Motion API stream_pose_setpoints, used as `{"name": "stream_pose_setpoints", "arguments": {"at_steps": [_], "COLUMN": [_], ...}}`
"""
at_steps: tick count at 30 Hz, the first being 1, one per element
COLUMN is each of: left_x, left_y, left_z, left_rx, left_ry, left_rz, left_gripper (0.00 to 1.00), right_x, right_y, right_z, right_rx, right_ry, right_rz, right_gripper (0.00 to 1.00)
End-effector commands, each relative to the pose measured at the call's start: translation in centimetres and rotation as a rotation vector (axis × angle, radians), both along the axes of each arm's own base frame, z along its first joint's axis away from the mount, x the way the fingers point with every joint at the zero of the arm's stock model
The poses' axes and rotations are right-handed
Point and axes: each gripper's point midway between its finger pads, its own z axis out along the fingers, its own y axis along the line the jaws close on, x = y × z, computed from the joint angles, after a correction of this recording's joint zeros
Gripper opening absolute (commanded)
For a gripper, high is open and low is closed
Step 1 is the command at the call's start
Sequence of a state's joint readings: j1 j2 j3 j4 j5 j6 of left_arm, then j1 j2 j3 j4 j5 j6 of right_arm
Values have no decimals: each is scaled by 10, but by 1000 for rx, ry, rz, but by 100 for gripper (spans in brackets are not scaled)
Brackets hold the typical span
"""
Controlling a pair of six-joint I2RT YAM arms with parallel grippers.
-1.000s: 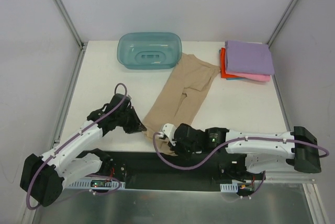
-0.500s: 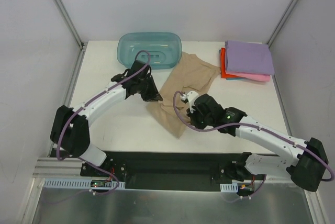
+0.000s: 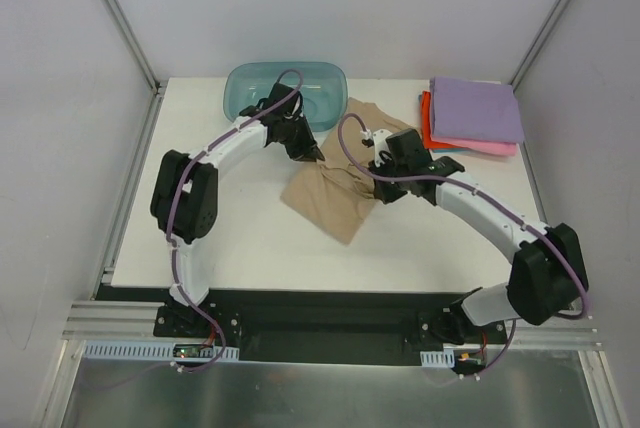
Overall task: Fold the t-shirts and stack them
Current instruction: Fold the tshirt
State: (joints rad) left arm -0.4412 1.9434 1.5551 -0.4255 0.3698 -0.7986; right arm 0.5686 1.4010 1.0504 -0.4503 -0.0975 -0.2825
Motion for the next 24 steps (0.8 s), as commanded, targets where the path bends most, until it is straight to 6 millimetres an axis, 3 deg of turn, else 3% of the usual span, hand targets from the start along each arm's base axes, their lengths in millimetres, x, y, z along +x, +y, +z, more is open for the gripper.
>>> {"name": "stream_pose_setpoints", "arguments": {"at_steps": [1, 3, 4, 5, 7, 8, 9, 11, 12, 13, 14, 15, 17, 18, 19, 20, 21, 22, 24], "left_x": [30, 38, 44, 47, 53, 54, 55, 55, 53, 48, 44, 41, 23, 17, 1, -7, -14, -33, -51], "left_y": [-9, -9, -11, -11, -13, -13, -12, -9, -7, -4, -1, 4, 16, 24, 34, 40, 50, 61, 75], "left_z": [-3, -17, -14, -16, -19, -20, -18, -13, -2, -2, 2, 19, 13, 29, 14, 13, 25, 6, 9], "left_rx": [-45, -42, -55, -56, -61, -59, -56, -45, -45, -34, -27, -23, 9, 21, 54, 72, 86, 115, 119], "left_ry": [-14, 9, 3, 2, 3, 0, -6, -25, -53, -51, -59, -99, -81, -123, -88, -87, -123, -76, -77], "left_rz": [-27, -20, -23, -23, -27, -28, -28, -27, -31, -29, -26, -21, -11, 7, 17, 26, 48, 53, 75], "left_gripper": [7, 11, 15, 23, 36, 51, 60, 76, 93, 98, 99, 99, 99, 99, 99, 99, 99, 99, 99], "right_x": [29, 40, 46, 54, 66, 74, 79, 92, 94, 94, 91, 88, 78, 66, 57, 49, 37, 27, 14], "right_y": [5, -3, -2, -7, -8, -13, -16, -23, -25, -25, -23, -22, -11, -9, 0, 7, 9, 20, 29], "right_z": [2, -5, -11, -13, -14, -23, -25, -25, -24, -22, -17, -9, 0, 5, 7, 9, 9, 8, 3], "right_rx": [37, 22, 14, 18, 27, 8, 3, -21, -30, -36, -23, -5, 44, 64, 80, 93, 97, 106, 122], "right_ry": [2, 13, 28, 25, 20, 33, 39, 39, 37, 33, 40, 32, 31, 28, 27, 27, 28, 34, 65], "right_rz": [10, -17, -24, -50, -76, -106, -132, -173, -183, -180, -165, -157, -118, -99, -60, -27, -7, 27, 44], "right_gripper": [1, 1, 1, 1, 10, 16, 18, 35, 57, 63, 74, 97, 97, 97, 97, 97, 97, 97, 97]}}
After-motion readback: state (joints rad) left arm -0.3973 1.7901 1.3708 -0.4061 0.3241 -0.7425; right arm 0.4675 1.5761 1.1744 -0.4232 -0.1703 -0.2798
